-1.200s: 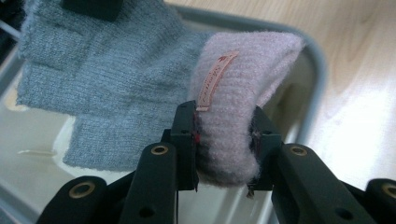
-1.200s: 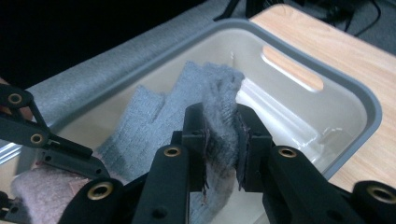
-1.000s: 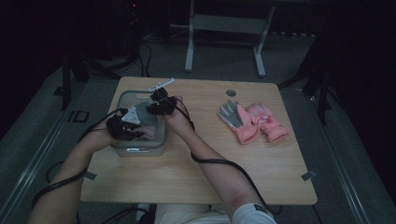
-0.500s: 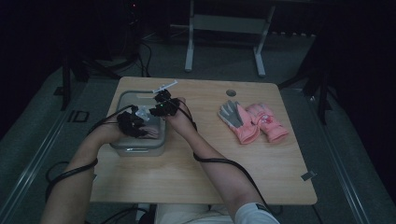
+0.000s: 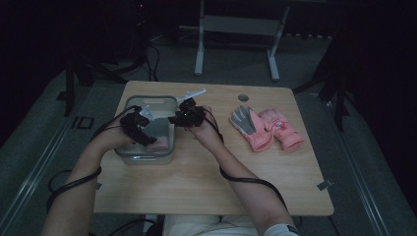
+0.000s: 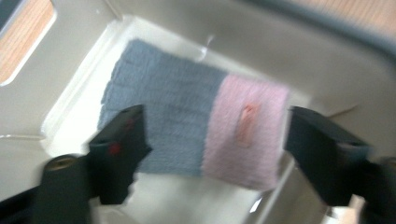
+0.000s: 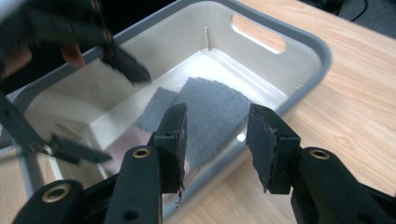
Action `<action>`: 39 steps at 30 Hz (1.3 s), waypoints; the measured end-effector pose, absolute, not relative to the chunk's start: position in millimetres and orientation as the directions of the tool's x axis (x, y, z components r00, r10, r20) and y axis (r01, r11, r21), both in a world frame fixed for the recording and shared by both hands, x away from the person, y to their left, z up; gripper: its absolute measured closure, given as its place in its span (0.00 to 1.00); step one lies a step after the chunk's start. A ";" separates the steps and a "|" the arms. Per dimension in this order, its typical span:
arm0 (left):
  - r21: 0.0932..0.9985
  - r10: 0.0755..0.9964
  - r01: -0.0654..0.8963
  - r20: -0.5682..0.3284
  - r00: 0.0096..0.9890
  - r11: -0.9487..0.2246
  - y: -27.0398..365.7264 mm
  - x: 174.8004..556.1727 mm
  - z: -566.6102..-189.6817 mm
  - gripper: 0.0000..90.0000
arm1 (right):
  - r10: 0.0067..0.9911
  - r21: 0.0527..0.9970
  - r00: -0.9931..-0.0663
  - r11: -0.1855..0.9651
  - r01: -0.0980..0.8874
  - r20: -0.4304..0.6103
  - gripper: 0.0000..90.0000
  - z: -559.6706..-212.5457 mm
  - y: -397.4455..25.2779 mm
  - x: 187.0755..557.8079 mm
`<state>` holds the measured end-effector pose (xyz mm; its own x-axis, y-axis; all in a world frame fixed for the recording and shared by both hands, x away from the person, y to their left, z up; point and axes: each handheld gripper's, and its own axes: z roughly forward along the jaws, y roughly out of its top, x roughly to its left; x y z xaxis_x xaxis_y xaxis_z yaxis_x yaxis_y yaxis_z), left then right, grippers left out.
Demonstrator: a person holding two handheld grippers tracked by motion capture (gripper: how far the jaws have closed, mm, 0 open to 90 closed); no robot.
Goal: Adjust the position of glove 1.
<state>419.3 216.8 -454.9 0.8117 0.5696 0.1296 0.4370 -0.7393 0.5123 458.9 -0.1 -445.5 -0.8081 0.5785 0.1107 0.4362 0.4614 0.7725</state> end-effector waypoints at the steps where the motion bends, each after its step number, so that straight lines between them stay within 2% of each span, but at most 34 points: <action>1: 0.528 0.575 0.432 0.135 0.807 -0.731 216.3 416.9 -452.0 0.16 | 0.577 0.775 -0.809 0.458 0.435 0.113 0.65 -444.0 -4.1 457.1; 9: 0.612 0.562 0.397 0.096 0.821 -0.684 194.5 397.2 -442.4 0.15 | 0.578 0.788 -0.810 0.453 0.418 0.098 0.66 -436.2 -36.4 444.6; 17: 0.641 0.526 0.355 0.089 0.846 -0.680 172.8 384.0 -439.0 0.15 | 0.578 0.790 -0.810 0.451 0.415 0.095 0.67 -437.4 -64.9 435.3; 22: 0.673 0.496 0.335 0.055 0.867 -0.660 159.9 376.5 -437.1 0.15 | 0.582 0.792 -0.807 0.447 0.417 0.096 0.67 -439.9 -80.8 429.3; 39: 0.719 0.394 0.260 0.020 0.919 -0.644 106.8 343.8 -458.3 0.15 | 0.619 0.797 -0.783 0.442 0.412 0.061 0.68 -448.3 -136.6 416.2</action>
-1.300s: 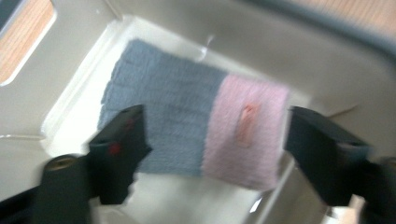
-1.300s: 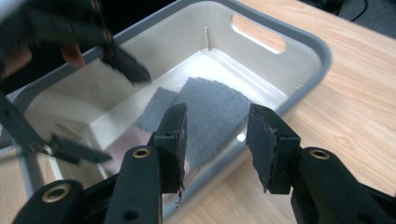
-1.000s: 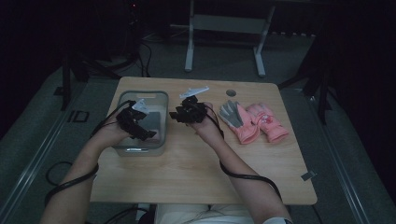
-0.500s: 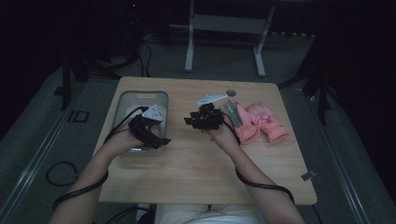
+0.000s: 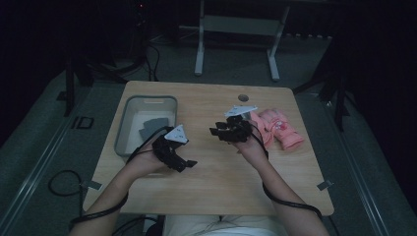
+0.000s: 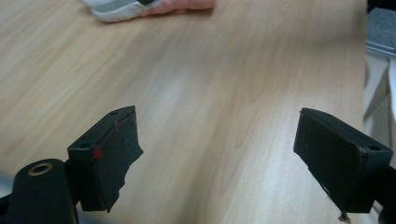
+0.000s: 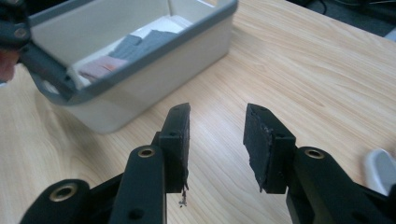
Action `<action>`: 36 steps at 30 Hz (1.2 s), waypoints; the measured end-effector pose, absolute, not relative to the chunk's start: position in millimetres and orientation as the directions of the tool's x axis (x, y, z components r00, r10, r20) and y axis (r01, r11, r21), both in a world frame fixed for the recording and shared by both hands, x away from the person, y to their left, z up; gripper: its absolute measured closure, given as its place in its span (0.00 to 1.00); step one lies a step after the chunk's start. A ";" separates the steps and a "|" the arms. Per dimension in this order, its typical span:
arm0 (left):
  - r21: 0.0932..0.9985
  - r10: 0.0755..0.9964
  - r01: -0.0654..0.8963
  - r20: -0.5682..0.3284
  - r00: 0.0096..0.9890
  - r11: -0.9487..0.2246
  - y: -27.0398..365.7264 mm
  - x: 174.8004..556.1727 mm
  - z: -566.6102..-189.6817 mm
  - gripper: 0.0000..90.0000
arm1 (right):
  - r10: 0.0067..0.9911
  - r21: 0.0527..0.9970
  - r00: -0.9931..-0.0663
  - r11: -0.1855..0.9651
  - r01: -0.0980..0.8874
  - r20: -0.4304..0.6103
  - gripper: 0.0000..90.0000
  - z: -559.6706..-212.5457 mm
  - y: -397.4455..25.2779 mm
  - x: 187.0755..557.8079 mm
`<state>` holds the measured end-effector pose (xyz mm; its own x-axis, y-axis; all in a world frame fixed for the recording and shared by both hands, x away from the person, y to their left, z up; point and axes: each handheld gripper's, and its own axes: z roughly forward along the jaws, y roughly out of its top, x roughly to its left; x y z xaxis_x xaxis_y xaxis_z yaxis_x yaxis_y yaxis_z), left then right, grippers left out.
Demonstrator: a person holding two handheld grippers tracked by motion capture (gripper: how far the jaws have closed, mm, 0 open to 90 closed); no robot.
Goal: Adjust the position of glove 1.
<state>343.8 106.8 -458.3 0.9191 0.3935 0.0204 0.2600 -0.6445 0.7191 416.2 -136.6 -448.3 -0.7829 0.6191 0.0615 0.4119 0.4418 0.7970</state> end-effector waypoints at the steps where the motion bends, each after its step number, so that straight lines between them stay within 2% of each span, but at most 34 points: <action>1: 0.716 0.385 0.249 0.030 0.922 -0.652 102.7 340.5 -461.4 0.15 | 0.624 0.798 -0.780 0.442 0.409 0.054 0.68 -448.8 -140.9 415.8; 12: 0.720 0.346 0.254 -0.021 0.938 -0.646 81.4 322.7 -506.7 0.15 | 0.704 0.784 -0.710 0.450 0.428 -0.017 0.68 -459.0 -205.9 424.2; 16: 0.691 0.348 0.263 -0.016 0.937 -0.674 75.5 318.5 -524.5 0.15 | 0.720 0.782 -0.692 0.459 0.421 -0.050 0.68 -460.9 -230.4 431.5; 23: 0.617 0.324 0.264 -0.016 0.946 -0.741 71.8 308.8 -544.6 0.16 | 0.751 0.769 -0.659 0.443 0.460 -0.039 0.72 -461.3 -259.5 450.3; 25: 0.584 0.322 0.293 -0.057 0.945 -0.757 71.7 307.6 -549.0 0.16 | 0.746 0.757 -0.665 0.459 0.465 -0.044 0.72 -463.4 -261.8 456.2; 28: 0.572 0.308 0.269 -0.031 0.951 -0.775 71.4 301.6 -549.3 0.15 | 0.740 0.720 -0.671 0.490 0.492 -0.045 0.74 -475.1 -258.0 470.7; 30: 0.617 0.303 0.244 -0.010 0.953 -0.748 73.0 298.7 -546.1 0.15 | 0.735 0.710 -0.676 0.500 0.496 -0.045 0.74 -478.7 -256.0 474.3; 36: 0.663 0.316 0.238 -0.002 0.949 -0.710 79.9 297.0 -538.6 0.15 | 0.737 0.659 -0.673 0.538 0.526 -0.064 0.73 -499.8 -242.9 497.2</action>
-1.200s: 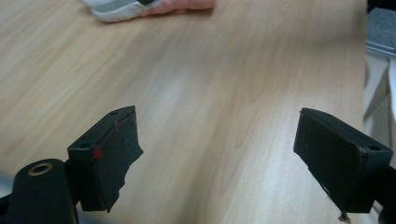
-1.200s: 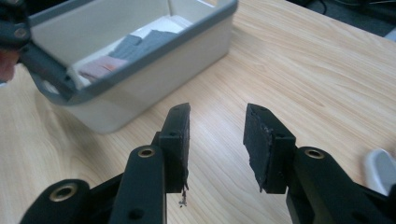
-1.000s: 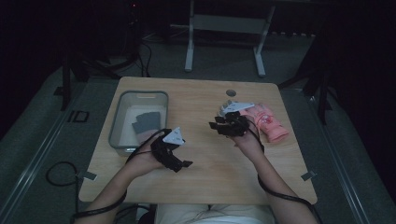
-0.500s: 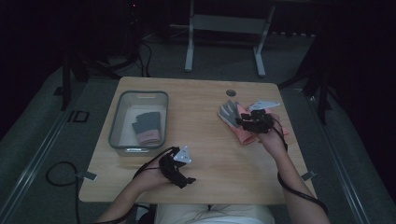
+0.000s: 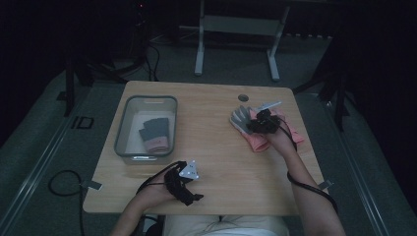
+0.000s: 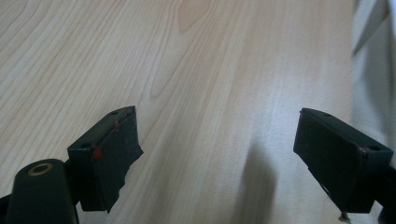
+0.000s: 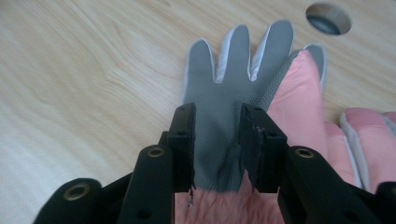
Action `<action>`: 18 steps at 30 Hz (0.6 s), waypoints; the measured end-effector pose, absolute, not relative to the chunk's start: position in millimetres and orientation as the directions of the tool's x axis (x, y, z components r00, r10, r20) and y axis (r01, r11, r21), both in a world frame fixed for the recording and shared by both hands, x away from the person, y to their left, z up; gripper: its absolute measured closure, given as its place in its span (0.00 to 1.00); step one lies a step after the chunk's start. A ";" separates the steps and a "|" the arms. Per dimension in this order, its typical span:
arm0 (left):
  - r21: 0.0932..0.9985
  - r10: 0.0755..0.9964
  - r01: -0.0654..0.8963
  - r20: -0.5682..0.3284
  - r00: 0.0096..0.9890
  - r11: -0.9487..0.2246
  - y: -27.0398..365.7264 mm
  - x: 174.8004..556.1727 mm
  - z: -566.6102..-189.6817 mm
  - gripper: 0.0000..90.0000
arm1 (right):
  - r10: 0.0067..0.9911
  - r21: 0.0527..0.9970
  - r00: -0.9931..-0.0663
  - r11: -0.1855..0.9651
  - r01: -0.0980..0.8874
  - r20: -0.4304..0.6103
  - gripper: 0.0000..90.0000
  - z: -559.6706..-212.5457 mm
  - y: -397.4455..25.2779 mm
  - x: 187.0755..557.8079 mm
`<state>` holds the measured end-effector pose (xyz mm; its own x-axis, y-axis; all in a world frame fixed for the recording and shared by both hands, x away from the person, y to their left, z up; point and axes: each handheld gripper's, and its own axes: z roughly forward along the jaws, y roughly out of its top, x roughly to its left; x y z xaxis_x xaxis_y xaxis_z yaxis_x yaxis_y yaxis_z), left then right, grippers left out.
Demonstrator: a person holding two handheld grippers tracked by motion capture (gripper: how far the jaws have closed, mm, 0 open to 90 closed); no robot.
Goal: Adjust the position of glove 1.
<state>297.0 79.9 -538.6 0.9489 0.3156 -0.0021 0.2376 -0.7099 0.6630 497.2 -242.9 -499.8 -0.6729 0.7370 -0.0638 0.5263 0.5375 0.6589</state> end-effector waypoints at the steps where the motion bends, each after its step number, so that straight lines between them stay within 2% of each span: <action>1: 0.662 0.310 0.229 0.005 0.951 -0.714 80.9 296.3 -538.8 0.15 | 0.738 0.653 -0.672 0.540 0.531 -0.064 0.72 -501.8 -241.9 499.9; 4: 0.669 0.310 0.228 0.004 0.951 -0.707 83.9 295.3 -541.3 0.15 | 0.732 0.611 -0.673 0.581 0.538 -0.103 0.67 -511.3 -235.7 510.4; 7: 0.676 0.317 0.230 0.006 0.948 -0.700 86.0 294.7 -541.2 0.15 | 0.728 0.573 -0.673 0.610 0.547 -0.133 0.69 -516.0 -232.2 512.8; 8: 0.681 0.318 0.228 0.009 0.948 -0.696 86.6 294.5 -540.7 0.15 | 0.726 0.564 -0.674 0.617 0.549 -0.137 0.73 -517.9 -230.9 513.4; 9: 0.682 0.320 0.226 0.012 0.948 -0.696 86.8 294.2 -540.6 0.15 | 0.727 0.540 -0.676 0.618 0.571 -0.118 0.84 -524.1 -228.8 515.0; 12: 0.697 0.308 0.209 0.017 0.951 -0.686 88.6 291.9 -541.6 0.15 | 0.762 0.553 -0.643 0.570 0.608 -0.079 0.93 -524.8 -230.5 516.3; 18: 0.720 0.305 0.196 0.023 0.952 -0.666 89.9 291.4 -540.0 0.15 | 0.831 0.621 -0.554 0.461 0.633 -0.052 0.97 -511.3 -232.1 503.3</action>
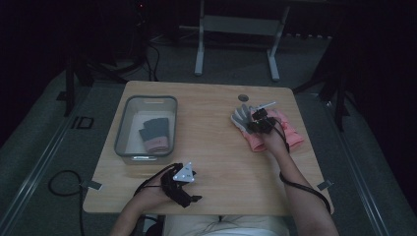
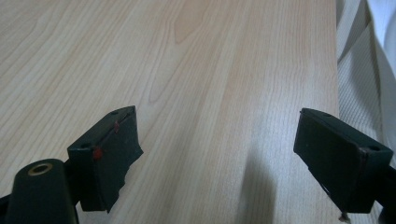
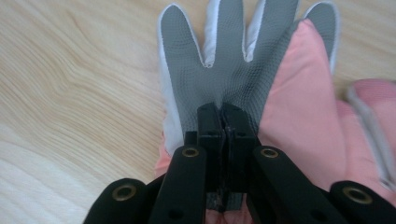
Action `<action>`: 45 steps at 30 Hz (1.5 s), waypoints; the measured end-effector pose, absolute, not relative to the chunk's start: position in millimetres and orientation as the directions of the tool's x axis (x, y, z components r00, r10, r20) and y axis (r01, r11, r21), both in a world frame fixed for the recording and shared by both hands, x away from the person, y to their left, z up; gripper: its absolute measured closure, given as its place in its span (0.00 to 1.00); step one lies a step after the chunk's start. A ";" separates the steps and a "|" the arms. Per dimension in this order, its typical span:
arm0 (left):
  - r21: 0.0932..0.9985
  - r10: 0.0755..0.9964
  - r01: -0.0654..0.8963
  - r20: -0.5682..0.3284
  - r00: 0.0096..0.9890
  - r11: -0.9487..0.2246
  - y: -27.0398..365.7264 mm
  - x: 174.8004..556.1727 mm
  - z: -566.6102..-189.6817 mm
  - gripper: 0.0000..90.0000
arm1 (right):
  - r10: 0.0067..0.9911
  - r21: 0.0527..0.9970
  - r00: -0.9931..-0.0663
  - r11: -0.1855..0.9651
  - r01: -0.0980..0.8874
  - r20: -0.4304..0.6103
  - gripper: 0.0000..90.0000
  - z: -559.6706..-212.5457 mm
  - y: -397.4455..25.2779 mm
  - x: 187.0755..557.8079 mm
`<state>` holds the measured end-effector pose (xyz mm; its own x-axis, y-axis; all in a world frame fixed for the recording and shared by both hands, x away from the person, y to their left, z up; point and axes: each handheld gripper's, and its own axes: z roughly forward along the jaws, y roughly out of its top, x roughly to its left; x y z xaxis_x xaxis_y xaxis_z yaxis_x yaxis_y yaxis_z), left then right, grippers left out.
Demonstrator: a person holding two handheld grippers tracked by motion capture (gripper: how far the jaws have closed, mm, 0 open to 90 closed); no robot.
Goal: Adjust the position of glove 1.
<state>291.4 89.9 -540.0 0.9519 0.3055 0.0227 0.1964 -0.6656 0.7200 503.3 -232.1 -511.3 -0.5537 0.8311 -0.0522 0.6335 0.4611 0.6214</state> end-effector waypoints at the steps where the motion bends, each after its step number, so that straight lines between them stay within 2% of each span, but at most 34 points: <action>1: 0.725 0.309 0.196 0.024 0.951 -0.661 90.4 291.6 -539.5 0.15 | 0.839 0.633 -0.541 0.448 0.631 -0.054 0.98 -506.7 -231.2 499.1; 9: 0.741 0.333 0.211 0.018 0.943 -0.638 94.1 290.6 -536.9 0.15 | 0.871 0.727 -0.491 0.331 0.601 0.010 0.98 -461.1 -217.8 459.3; 11: 0.741 0.332 0.211 0.018 0.943 -0.637 94.1 289.3 -536.7 0.15 | 0.886 0.761 -0.461 0.267 0.591 0.047 0.98 -445.4 -211.7 439.9; 18: 0.734 0.313 0.195 0.026 0.949 -0.651 90.9 287.7 -537.3 0.15 | 0.910 0.790 -0.406 0.184 0.586 0.089 0.98 -428.2 -196.2 399.4; 24: 0.741 0.317 0.194 0.026 0.948 -0.643 92.5 287.7 -535.4 0.15 | 0.937 0.774 -0.308 0.073 0.628 0.162 0.98 -454.0 -189.5 374.9; 28: 0.742 0.312 0.191 0.026 0.950 -0.643 91.3 287.6 -535.2 0.15 | 0.942 0.743 -0.287 0.067 0.666 0.172 0.98 -476.3 -180.9 377.5; 29: 0.737 0.303 0.185 0.029 0.952 -0.650 90.4 287.3 -535.7 0.15 | 0.949 0.726 -0.274 0.079 0.683 0.154 0.98 -491.0 -174.5 383.5; 33: 0.738 0.312 0.197 0.019 0.950 -0.645 90.8 288.4 -538.1 0.15 | 0.957 0.712 -0.249 0.071 0.698 0.149 0.97 -506.3 -171.8 396.0; 38: 0.742 0.332 0.220 0.004 0.943 -0.633 94.4 291.8 -540.3 0.15 | 0.955 0.685 -0.244 0.066 0.725 0.167 0.97 -527.4 -167.8 406.4; 42: 0.739 0.325 0.216 0.003 0.946 -0.638 92.9 290.7 -541.3 0.15 | 0.954 0.689 -0.265 0.098 0.718 0.140 0.96 -532.7 -164.1 407.3; 45: 0.730 0.314 0.211 0.006 0.949 -0.650 90.4 290.5 -543.1 0.15 | 0.949 0.682 -0.269 0.088 0.726 0.164 0.94 -531.3 -163.9 411.0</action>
